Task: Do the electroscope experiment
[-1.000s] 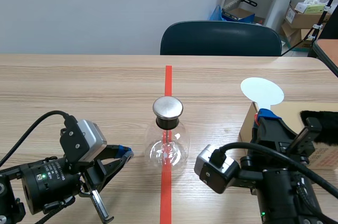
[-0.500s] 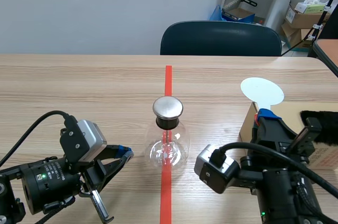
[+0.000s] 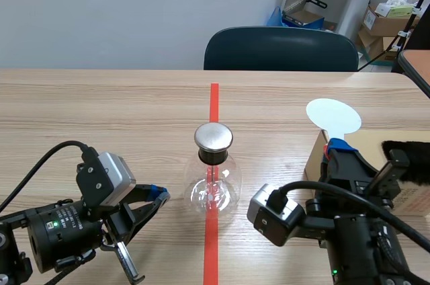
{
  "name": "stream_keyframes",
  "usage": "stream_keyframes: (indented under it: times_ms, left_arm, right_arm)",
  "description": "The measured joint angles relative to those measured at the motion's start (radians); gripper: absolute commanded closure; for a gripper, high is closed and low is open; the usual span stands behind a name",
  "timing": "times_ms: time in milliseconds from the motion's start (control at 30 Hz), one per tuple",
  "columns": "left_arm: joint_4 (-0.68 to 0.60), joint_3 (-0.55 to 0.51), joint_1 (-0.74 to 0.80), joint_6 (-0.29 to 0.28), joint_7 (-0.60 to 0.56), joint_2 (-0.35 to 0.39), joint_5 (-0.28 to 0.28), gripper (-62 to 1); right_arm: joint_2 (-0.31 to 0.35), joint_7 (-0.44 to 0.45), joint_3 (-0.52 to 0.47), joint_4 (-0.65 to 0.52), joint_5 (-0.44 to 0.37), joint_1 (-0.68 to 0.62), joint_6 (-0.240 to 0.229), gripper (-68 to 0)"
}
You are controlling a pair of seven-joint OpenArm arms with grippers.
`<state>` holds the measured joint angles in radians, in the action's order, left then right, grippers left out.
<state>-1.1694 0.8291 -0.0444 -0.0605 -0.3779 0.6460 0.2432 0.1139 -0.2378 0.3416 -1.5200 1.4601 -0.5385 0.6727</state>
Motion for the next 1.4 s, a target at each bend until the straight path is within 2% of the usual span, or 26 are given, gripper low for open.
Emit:
stream_keyframes:
  times_ms: [167, 267, 767, 1000, 1167, 1400]
  left_arm:
    - [0.000, 0.000, 0.000, 0.000, 0.000, 0.000, 0.000, -1.2]
    - [0.000, 0.000, 0.000, 0.000, 0.000, 0.000, 0.000, -1.2]
    - [0.000, 0.000, 0.000, 0.000, 0.000, 0.000, 0.000, -1.2]
    - [0.000, 0.000, 0.000, 0.000, 0.000, 0.000, 0.000, -1.2]
    - [0.000, 0.000, 0.000, 0.000, 0.000, 0.000, 0.000, -1.2]
    - [0.000, 0.000, 0.000, 0.000, 0.000, 0.000, 0.000, -1.2]
  right_arm:
    - [0.000, 0.001, 0.000, 0.000, 0.000, 0.000, 0.000, -1.8]
    - [0.000, 0.035, 0.000, 0.000, 0.000, 0.000, 0.000, -1.8]
    - [0.000, 0.435, 0.000, 0.000, 0.000, 0.000, 0.000, -1.8]
    - [0.000, 0.569, 0.000, 0.000, 0.000, 0.000, 0.000, -1.8]
    - [0.000, 0.624, 0.000, 0.000, 0.000, 0.000, 0.000, -1.8]
    - [0.000, 0.642, 0.000, 0.000, 0.000, 0.000, 0.000, -1.8]
